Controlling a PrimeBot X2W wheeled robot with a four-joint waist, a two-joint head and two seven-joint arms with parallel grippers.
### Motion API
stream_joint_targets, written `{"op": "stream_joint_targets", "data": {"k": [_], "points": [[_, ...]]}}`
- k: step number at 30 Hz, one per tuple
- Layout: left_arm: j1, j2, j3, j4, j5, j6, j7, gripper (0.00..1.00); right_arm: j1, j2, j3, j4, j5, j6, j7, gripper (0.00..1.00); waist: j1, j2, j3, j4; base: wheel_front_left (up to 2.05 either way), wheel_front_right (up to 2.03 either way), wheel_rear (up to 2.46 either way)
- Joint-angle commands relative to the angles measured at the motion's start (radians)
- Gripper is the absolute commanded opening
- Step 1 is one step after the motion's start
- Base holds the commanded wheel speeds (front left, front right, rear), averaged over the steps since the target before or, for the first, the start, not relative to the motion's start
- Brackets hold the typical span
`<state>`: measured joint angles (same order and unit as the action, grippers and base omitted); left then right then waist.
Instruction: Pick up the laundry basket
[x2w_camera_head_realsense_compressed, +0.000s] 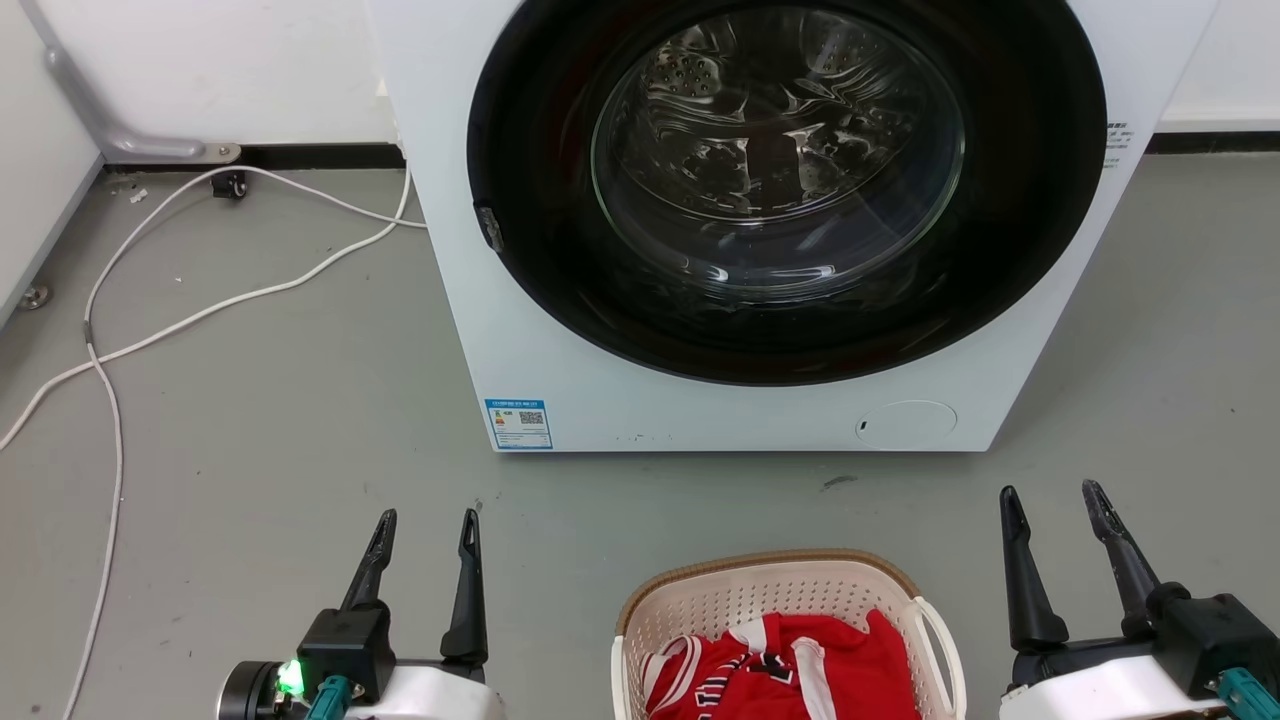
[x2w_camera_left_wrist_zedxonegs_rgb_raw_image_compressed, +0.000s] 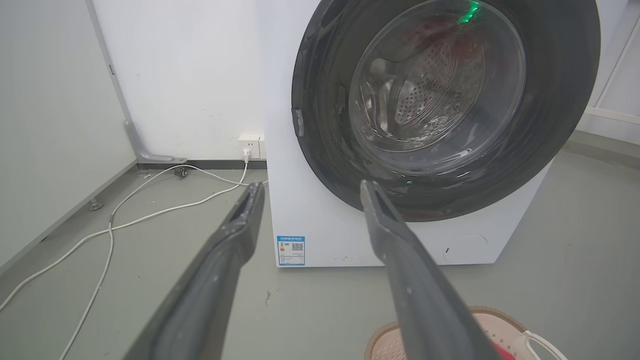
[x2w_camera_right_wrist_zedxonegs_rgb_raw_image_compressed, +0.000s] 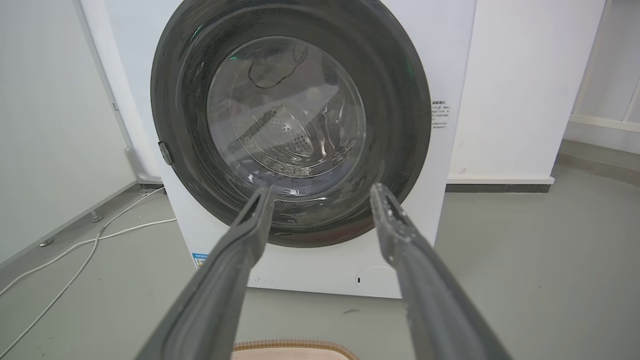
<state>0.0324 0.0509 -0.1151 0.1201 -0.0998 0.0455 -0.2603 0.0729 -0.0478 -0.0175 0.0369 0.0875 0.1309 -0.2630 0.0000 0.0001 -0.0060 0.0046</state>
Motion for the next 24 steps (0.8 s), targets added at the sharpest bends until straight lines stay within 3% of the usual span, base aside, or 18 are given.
{"op": "stream_joint_targets", "data": {"k": [1, 17, 24], "points": [[0.003, -0.001, 0.002, 0.002, 0.005, 0.002, -0.008, 1.0, 0.006, -0.004, 0.0, 0.001, 0.006, 0.0, -0.003, 1.0, 0.0, -0.0001, 0.002, 0.0, 0.0, 0.0, 0.0], [-0.084, -0.001, -0.105, 0.149, -0.019, -0.048, -0.005, 1.0, -0.049, -0.004, -0.083, 0.1, -0.088, 0.0, -0.003, 1.0, 0.0, -0.0001, 0.077, -0.006, 0.0, 0.0, 0.0], [-0.2, -0.001, -0.196, 0.349, -0.065, -0.087, -0.005, 1.0, -0.146, -0.004, -0.15, 0.257, -0.189, 0.0, -0.003, 1.0, 0.0, -0.0001, 0.205, -0.012, 0.0, 0.0, 0.0]]}}
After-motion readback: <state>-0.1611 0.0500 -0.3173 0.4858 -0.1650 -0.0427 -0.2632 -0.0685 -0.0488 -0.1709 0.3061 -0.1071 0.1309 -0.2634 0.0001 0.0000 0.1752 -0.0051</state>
